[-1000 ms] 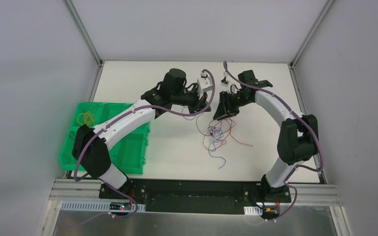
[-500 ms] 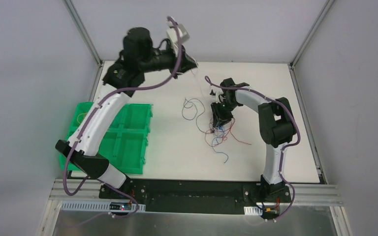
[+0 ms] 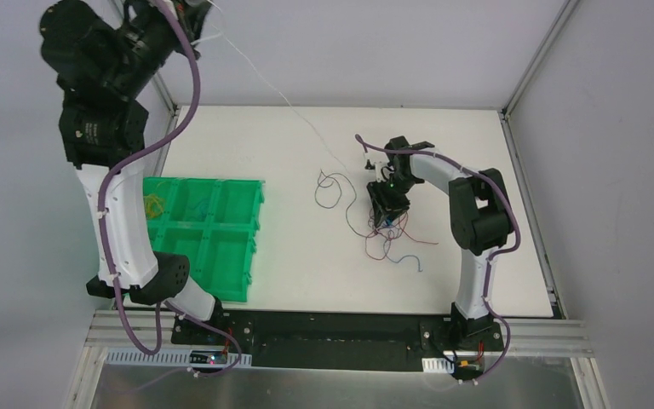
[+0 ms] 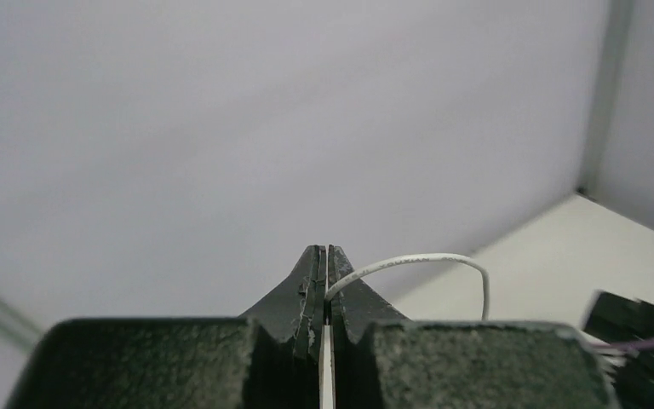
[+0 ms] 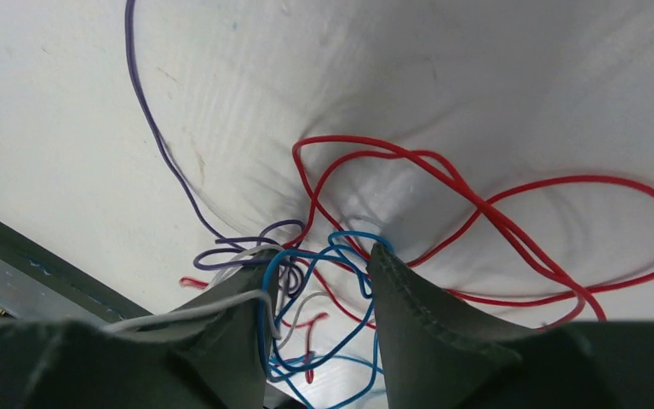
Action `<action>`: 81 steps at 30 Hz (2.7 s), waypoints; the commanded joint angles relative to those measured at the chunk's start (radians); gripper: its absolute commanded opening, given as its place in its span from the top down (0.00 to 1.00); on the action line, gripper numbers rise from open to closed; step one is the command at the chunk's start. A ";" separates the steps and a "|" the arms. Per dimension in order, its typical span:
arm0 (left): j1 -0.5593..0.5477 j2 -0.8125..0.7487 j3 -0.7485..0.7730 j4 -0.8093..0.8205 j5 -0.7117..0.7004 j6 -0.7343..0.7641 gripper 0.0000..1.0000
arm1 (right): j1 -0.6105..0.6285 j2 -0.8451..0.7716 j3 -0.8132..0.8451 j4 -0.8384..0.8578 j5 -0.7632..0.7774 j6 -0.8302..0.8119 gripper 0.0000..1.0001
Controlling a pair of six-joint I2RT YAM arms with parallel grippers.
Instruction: Untangle the cables
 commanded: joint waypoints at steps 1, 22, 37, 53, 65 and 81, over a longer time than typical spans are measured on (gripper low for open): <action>0.048 0.008 0.139 0.060 -0.230 0.131 1.00 | -0.032 -0.008 0.010 -0.074 0.069 -0.067 0.54; 0.088 -0.157 -0.312 0.226 0.174 -0.337 1.00 | -0.101 -0.361 -0.026 0.047 -0.381 -0.189 0.24; 0.088 -0.092 -0.249 0.236 0.159 -0.359 1.00 | 0.077 -0.220 0.054 0.480 -0.241 -0.050 0.82; 0.042 -0.283 -0.848 0.317 0.371 -0.395 1.00 | 0.065 -0.393 0.622 0.411 -0.376 0.492 1.00; -0.283 -0.209 -0.898 0.450 0.505 -0.312 0.93 | 0.078 -0.463 0.428 0.533 -0.442 0.572 1.00; -0.412 -0.109 -1.003 0.712 0.386 -0.341 0.55 | 0.088 -0.563 0.267 0.702 -0.389 0.703 1.00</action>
